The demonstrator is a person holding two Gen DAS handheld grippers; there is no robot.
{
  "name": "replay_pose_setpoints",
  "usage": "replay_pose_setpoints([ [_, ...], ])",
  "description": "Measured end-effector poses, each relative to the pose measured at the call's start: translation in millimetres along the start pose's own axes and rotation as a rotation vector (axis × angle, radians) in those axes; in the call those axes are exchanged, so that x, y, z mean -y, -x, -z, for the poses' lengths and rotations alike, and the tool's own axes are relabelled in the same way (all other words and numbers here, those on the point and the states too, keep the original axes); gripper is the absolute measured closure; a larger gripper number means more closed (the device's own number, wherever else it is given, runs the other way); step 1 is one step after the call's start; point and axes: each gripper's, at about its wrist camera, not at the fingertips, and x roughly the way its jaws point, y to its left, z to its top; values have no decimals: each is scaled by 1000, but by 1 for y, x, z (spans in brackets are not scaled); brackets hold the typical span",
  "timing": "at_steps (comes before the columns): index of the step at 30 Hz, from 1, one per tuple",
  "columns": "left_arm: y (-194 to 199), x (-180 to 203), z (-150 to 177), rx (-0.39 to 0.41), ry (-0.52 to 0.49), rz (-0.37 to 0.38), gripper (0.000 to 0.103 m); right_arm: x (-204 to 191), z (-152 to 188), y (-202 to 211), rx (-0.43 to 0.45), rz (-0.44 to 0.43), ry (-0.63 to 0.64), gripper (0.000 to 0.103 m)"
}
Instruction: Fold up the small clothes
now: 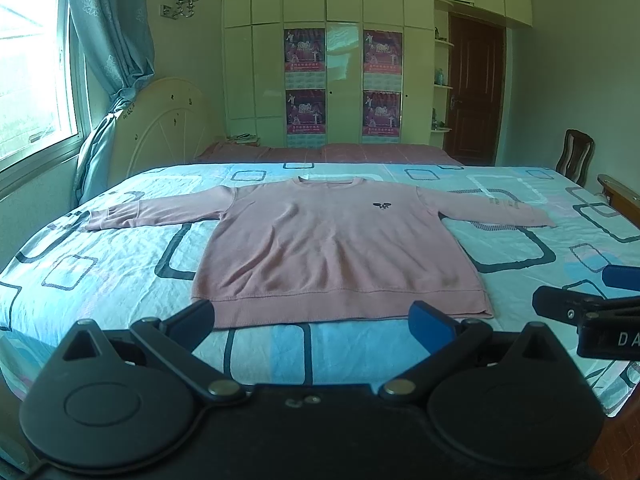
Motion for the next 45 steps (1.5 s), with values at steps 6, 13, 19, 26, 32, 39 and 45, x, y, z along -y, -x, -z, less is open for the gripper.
replay_pose_setpoints([
  [6, 0, 0, -2, 0, -2, -2, 0, 0, 0, 0, 1, -1, -2, 0],
  [13, 0, 0, -2, -4, 1, 1, 0, 0, 0, -1, -2, -2, -2, 0],
  [19, -1, 0, 0, -3, 0, 0, 0, 0, 0, 0, -2, -1, -3, 0],
  [26, 0, 1, 0, -4, -1, 3, 0, 3, 2, -1, -4, 5, -9, 0],
  [32, -1, 2, 0, -4, 11, 12, 0, 5, 2, -2, -1, 13, -17, 0],
  [39, -16, -5, -1, -37, 83, 78, 0, 14, -1, -13, 4, 31, -46, 0],
  [45, -42, -11, -11, -40, 108, 119, 0, 23, -9, -36, 23, 72, -68, 0],
])
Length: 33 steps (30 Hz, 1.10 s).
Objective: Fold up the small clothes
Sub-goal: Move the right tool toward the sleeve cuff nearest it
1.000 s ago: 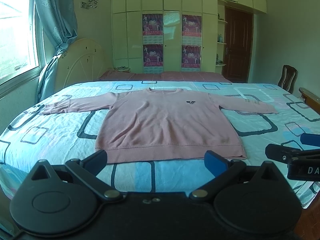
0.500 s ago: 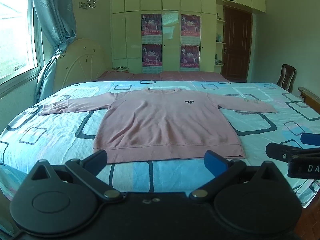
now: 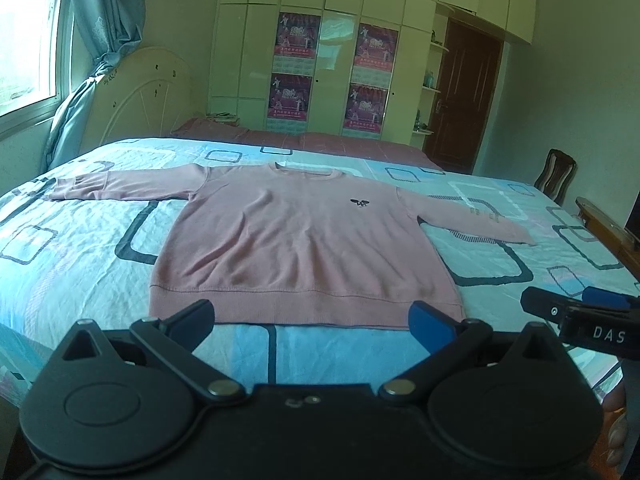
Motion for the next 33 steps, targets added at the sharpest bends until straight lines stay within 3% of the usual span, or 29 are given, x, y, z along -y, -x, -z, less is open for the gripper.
replay_pose_setpoints([
  [5, -38, -7, -13, -14, 1, 74, 0, 8, -8, -29, 48, 27, -41, 0],
  [8, -67, -10, -25, -28, -13, 105, 0, 13, -15, -48, 131, 65, -90, 0],
  [13, -111, -18, -49, -35, -39, 159, 0, 21, -43, -91, 64, 109, -116, 0],
  [17, -136, -22, -75, -28, -100, 156, 0, 34, -64, -111, 51, 159, -217, 0],
  [21, -153, -31, -95, 36, -152, 144, 0, 48, -84, -120, 116, 201, -297, 0],
  [27, -192, -47, -112, 8, -53, 159, 0, 75, -105, -136, 140, 262, -318, 0],
  [33, -226, -39, -123, -17, -97, 155, 0, 124, -117, -163, 150, 337, -332, 1],
])
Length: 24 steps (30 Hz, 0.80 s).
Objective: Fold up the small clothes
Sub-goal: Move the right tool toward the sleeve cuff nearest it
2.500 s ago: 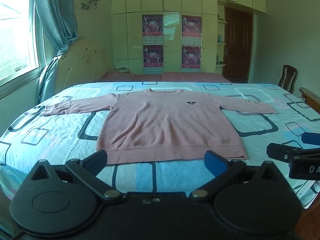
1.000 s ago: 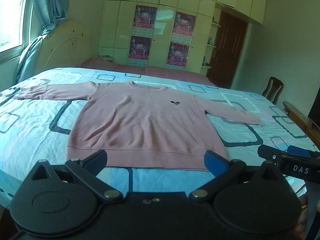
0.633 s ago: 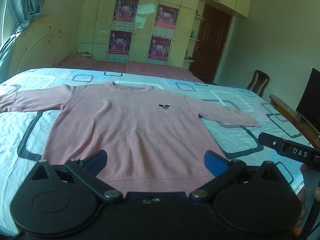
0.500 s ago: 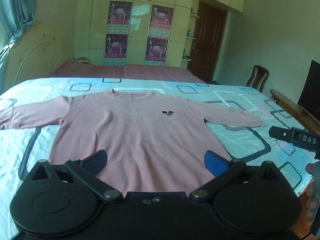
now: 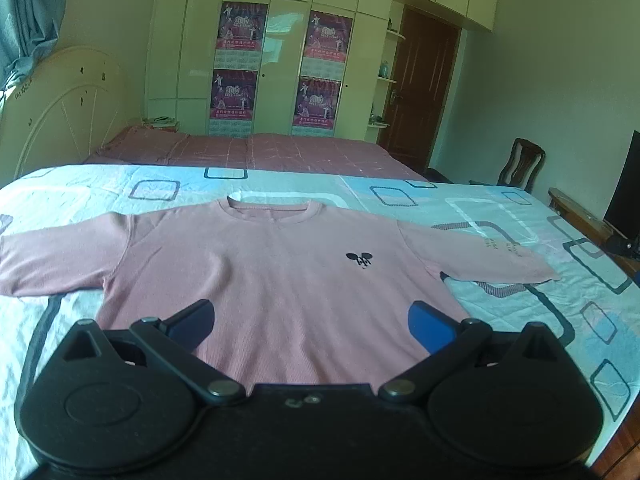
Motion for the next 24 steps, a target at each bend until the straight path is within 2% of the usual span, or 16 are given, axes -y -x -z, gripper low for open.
replay_pose_setpoints([
  [3, -13, -4, -12, 11, 13, -28, 0, 15, -8, -27, 4, 8, -20, 1],
  [4, -19, -5, -17, 12, 25, -40, 0, 20, -11, -37, 3, 9, -22, 8],
  [5, -28, -6, -20, 8, 39, -55, 1, 25, -13, -48, -9, 6, -23, 27],
  [6, -35, -6, -23, -3, 55, -68, 1, 32, -15, -62, -26, 11, -30, 32],
  [9, -63, -3, -28, -55, 113, -83, 1, 56, -21, -101, -52, 27, -46, 34],
  [12, -90, 14, -32, -91, 107, -95, 2, 87, -23, -141, -83, 36, -87, 34],
  [13, -99, 20, -33, -99, 107, -97, 2, 98, -23, -154, -99, 39, -103, 41],
  [14, -107, 26, -34, -109, 107, -101, 2, 110, -24, -168, -117, 39, -119, 53],
  [15, -115, 32, -36, -119, 107, -107, 2, 120, -25, -181, -134, 46, -138, 57],
  [20, -145, 61, -41, -170, 74, -143, 2, 169, -19, -236, -211, 58, -270, 58],
  [24, -160, 71, -48, -186, 61, -183, 1, 200, -7, -261, -259, 54, -401, 58],
])
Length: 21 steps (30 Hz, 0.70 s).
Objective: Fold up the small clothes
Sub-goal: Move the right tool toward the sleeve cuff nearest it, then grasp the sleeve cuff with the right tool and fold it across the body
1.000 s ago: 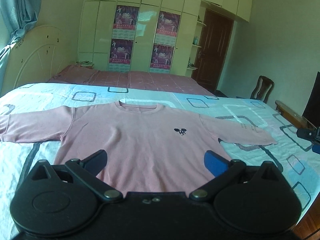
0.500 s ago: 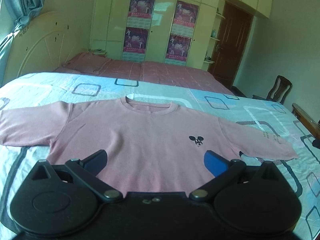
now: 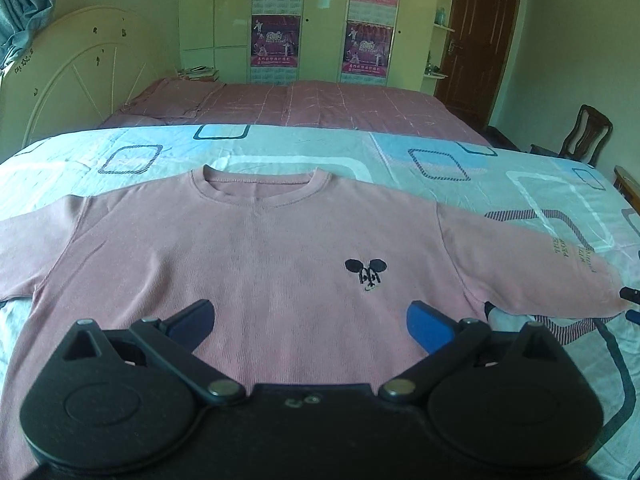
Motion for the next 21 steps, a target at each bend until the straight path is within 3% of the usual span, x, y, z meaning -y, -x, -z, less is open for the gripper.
replay_pose_setpoints([
  [5, -9, -2, -12, -1, 24, -47, 1, 29, -7, -13, -20, -25, -107, 58],
  [10, -18, -14, -17, -39, 35, -40, 1, 27, -14, -15, -3, -18, -38, 59],
  [12, -21, -22, -17, -49, 20, -68, 1, 21, -16, -17, 0, 21, 11, 69],
  [13, -23, -27, -17, -55, 14, -88, 1, 18, -17, -18, -7, 34, 31, 85],
  [14, -26, -33, -17, -69, 12, -111, 1, 14, -18, -21, -18, 32, 45, 94],
  [17, -32, -60, -13, -112, 14, -128, 1, -9, -18, -17, -9, 27, 123, 94],
  [21, -32, -100, -4, -116, 47, -79, 1, -73, 1, 4, 26, -61, 262, 94],
])
